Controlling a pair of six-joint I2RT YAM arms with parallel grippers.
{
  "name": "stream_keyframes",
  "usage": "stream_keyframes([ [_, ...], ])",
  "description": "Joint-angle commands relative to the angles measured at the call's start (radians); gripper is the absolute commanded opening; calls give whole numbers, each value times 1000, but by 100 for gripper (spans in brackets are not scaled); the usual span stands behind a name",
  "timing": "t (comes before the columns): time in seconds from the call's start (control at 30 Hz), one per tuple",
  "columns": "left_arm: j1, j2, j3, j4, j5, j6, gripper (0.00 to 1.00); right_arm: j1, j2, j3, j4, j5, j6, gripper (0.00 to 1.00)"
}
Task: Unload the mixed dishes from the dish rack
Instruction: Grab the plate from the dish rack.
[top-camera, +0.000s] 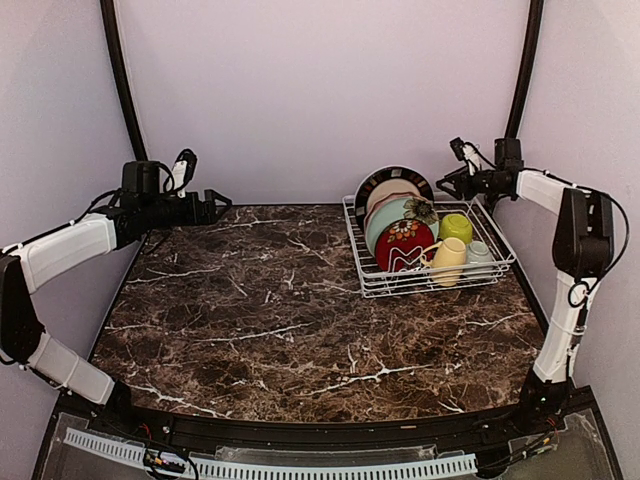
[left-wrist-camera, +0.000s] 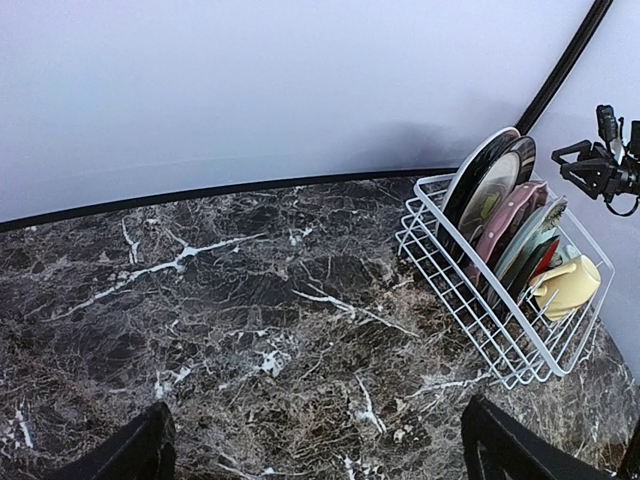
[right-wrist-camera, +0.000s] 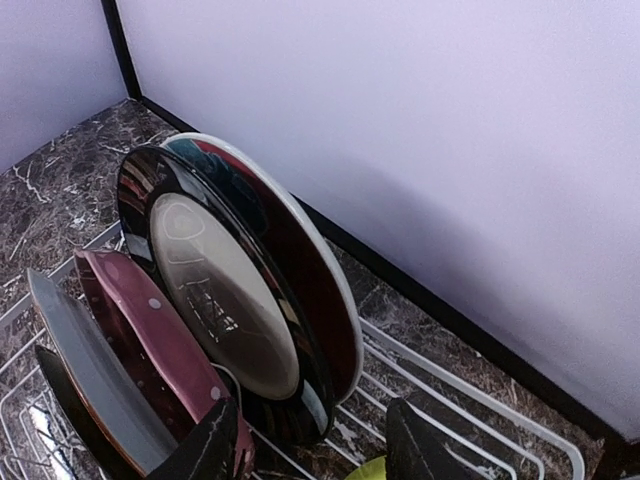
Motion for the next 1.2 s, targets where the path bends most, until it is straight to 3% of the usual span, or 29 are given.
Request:
stream_keyframes([
  [0.0, -4, -31, -21, 33, -18, 41, 99, -16, 56, 87, -60, -154, -132, 49],
  [0.23, -4, -30, -25, 36, -37, 68, 99, -20, 147, 204, -168, -264, -202, 48],
  [0.63, -4, 1, -14, 22, -47, 88, 99, -4, 280, 330, -159, -286, -163, 39],
  [0.87, -4, 11, -9, 18, -50, 91, 99, 5, 288, 327, -171, -332, -177, 26],
  [1.17, -4, 18, -5, 14, -50, 92, 99, 21, 254, 284, -215, -337, -234, 18],
])
